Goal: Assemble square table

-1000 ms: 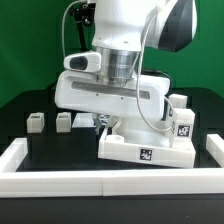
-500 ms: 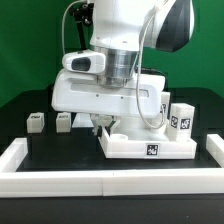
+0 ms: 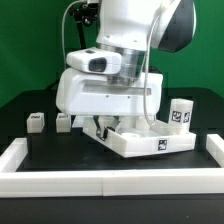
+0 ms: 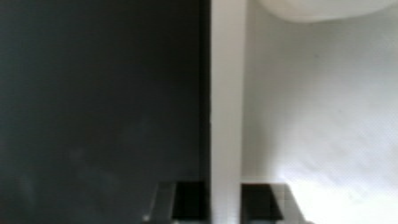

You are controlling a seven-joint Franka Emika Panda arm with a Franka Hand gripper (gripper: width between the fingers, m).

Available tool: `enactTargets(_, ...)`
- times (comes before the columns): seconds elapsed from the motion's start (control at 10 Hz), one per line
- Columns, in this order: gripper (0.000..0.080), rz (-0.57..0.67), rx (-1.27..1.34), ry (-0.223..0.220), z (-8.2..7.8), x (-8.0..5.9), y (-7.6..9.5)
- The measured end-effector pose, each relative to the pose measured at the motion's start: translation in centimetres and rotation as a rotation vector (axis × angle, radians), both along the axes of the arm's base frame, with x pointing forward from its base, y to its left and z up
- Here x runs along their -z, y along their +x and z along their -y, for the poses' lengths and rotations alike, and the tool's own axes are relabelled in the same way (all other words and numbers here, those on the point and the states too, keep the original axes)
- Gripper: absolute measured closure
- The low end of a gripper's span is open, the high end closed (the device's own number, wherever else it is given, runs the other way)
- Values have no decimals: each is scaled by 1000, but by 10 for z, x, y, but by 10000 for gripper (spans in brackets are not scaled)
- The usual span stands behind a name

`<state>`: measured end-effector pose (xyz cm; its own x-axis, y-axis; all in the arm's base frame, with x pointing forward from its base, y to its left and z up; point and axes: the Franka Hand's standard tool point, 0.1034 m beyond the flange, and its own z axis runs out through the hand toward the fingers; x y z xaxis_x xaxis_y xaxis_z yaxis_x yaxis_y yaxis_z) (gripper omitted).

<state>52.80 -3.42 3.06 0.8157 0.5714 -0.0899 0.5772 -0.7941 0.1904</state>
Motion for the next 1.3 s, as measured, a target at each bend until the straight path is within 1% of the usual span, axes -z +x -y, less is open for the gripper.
enactTargets(0.2, 732, -24, -176, -17, -10, 0, 19)
enactTargets(0.3, 732, -28, -191, -19, -7, -1, 17)
enactTargets(0.6, 732, -69, -352, -45, -1, 0, 16)
enactTargets(0.7, 732, -71, -357, -46, 0, 0, 16)
enactTargets(0.8, 732, -72, -373, -50, -3, 0, 18)
enactTargets(0.9, 732, -69, -401, -51, -13, -1, 23)
enactTargets(1.1, 732, -71, -452, -53, -36, 0, 40)
enactTargets(1.2, 732, -74, -464, -53, -44, 1, 47)
enactTargets(1.3, 732, -83, -481, -56, -55, 4, 54)
